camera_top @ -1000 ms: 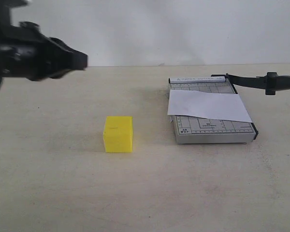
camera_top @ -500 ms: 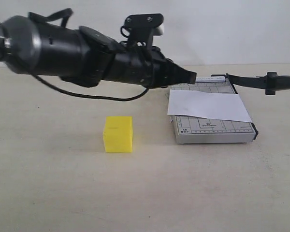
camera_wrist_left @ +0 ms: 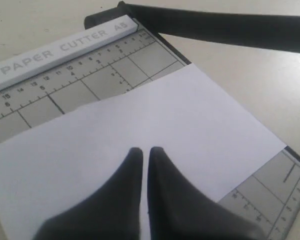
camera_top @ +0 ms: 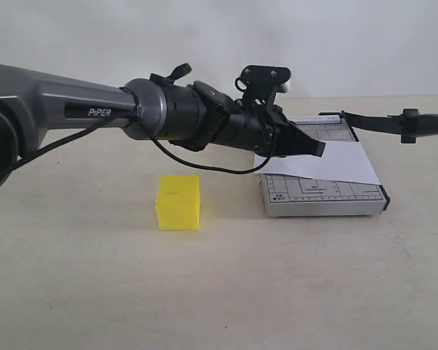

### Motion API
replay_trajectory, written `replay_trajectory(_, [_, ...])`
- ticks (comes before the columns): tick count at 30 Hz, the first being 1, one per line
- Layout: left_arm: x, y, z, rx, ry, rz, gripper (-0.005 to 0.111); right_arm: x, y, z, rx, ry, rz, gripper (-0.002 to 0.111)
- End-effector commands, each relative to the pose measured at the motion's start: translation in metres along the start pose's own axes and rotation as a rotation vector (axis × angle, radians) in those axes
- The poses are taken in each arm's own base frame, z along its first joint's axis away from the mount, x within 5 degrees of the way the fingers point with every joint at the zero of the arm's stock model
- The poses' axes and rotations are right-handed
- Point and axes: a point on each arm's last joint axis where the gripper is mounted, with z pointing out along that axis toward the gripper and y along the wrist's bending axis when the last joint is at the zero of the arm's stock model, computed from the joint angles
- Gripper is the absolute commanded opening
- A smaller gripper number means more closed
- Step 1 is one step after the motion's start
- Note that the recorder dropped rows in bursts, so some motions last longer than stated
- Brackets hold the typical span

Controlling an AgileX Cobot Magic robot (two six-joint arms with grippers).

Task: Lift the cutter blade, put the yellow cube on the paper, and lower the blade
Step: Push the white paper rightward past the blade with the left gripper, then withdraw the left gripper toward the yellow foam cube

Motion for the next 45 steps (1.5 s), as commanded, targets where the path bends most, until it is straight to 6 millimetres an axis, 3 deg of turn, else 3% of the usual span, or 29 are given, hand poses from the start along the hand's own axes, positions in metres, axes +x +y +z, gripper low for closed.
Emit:
replay_trajectory(1, [0.007,0.001,0.008,-0.002,0.017,0.023,0.004,-0.002,0.001,-0.001,-0.01,-0.008,0.02,0.0])
replay_trajectory(15, [0.016,0.0,0.038,0.073,0.035,-0.03,0.004,-0.002,0.003,-0.001,-0.034,-0.002,-0.005,0.0])
replay_trajectory(27, [0.015,-0.019,0.056,0.141,0.077,-0.05,0.004,-0.015,0.013,-0.009,-0.126,0.024,-0.049,0.0])
replay_trajectory(36, [-0.021,-0.03,0.048,0.195,-0.005,-0.002,0.004,-0.013,0.015,-0.009,-0.141,0.039,-0.05,0.0])
replay_trajectory(40, [-0.056,-0.04,0.022,0.213,-0.074,0.014,0.004,-0.013,0.015,-0.009,-0.141,0.039,-0.05,0.0])
replay_trajectory(45, [-0.094,-0.036,-0.015,0.07,-0.196,0.003,0.004,-0.014,0.015,-0.011,-0.135,0.024,-0.046,0.0])
